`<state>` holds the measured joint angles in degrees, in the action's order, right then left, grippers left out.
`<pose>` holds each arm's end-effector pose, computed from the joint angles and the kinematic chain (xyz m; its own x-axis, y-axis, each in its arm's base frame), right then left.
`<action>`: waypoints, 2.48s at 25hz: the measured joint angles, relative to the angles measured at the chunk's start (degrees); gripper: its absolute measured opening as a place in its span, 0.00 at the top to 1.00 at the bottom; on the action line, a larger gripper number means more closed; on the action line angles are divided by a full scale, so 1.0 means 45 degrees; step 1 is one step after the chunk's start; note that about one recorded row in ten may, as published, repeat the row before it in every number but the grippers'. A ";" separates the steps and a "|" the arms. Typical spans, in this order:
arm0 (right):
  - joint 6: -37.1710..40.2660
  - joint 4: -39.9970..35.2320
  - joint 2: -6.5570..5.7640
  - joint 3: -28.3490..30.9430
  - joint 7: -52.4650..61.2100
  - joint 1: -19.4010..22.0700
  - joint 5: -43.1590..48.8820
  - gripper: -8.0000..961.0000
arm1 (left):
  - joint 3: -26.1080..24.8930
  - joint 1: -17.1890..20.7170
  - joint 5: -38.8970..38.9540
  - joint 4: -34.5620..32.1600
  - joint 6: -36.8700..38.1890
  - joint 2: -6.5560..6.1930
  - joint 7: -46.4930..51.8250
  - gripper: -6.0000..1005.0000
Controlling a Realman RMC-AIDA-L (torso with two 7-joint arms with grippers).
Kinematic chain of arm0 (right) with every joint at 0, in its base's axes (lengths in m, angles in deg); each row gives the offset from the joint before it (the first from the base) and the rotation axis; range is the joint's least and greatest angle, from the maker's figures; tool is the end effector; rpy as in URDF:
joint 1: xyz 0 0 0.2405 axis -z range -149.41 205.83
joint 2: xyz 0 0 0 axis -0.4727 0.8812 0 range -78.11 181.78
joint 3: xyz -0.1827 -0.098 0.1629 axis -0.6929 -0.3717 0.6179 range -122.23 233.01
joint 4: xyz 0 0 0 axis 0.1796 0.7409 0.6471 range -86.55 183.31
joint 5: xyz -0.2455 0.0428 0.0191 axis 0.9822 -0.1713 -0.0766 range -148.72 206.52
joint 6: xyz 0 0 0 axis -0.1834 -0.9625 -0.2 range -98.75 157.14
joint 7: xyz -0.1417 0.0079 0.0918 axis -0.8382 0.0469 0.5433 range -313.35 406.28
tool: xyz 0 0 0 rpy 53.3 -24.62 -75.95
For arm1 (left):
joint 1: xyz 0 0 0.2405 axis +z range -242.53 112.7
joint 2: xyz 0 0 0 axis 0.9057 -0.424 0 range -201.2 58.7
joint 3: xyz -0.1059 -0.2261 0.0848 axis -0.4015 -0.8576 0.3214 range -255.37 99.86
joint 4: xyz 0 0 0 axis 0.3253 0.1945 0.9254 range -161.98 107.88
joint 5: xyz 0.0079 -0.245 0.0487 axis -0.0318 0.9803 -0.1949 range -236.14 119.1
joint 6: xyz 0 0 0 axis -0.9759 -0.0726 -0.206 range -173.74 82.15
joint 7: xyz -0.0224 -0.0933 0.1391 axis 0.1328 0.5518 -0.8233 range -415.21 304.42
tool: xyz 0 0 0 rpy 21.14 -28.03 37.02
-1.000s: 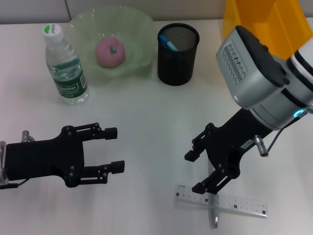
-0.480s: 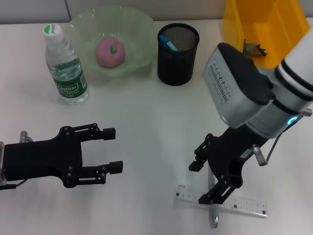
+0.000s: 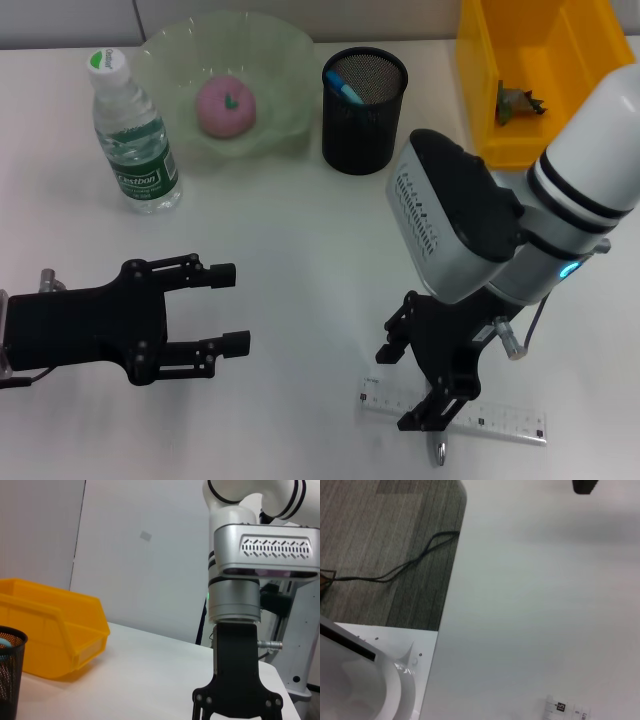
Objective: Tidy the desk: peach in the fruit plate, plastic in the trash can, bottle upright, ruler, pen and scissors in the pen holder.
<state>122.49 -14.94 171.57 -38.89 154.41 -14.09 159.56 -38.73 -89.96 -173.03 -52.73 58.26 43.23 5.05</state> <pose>0.1459 0.3426 -0.1140 0.9333 0.1129 0.3408 0.0297 -0.9703 0.2402 -0.3133 0.2948 -0.0237 0.7846 0.2322 0.5748 0.2911 -0.9566 -0.0109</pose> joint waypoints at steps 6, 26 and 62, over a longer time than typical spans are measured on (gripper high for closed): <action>-0.0588 -0.0037 0.0021 -0.0541 -0.0001 0.0081 -0.0046 0.23 | 0.0000 0.0005 -0.0021 -0.0018 0.0003 0.0029 0.0115 0.23; -0.1443 -0.0098 0.0033 -0.1638 0.0035 0.0144 -0.0236 0.23 | -0.0063 0.0046 -0.0021 -0.0017 -0.0006 0.0102 0.0260 0.23; -0.1416 -0.0578 -0.0002 -0.1532 0.0536 0.0151 -0.0154 0.75 | -0.0098 0.0156 -0.0021 -0.0036 0.0003 0.0048 0.0161 0.23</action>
<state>116.12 -17.54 171.56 -45.79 156.82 -13.41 158.87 -39.17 -89.26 -173.13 -52.89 58.27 43.44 5.77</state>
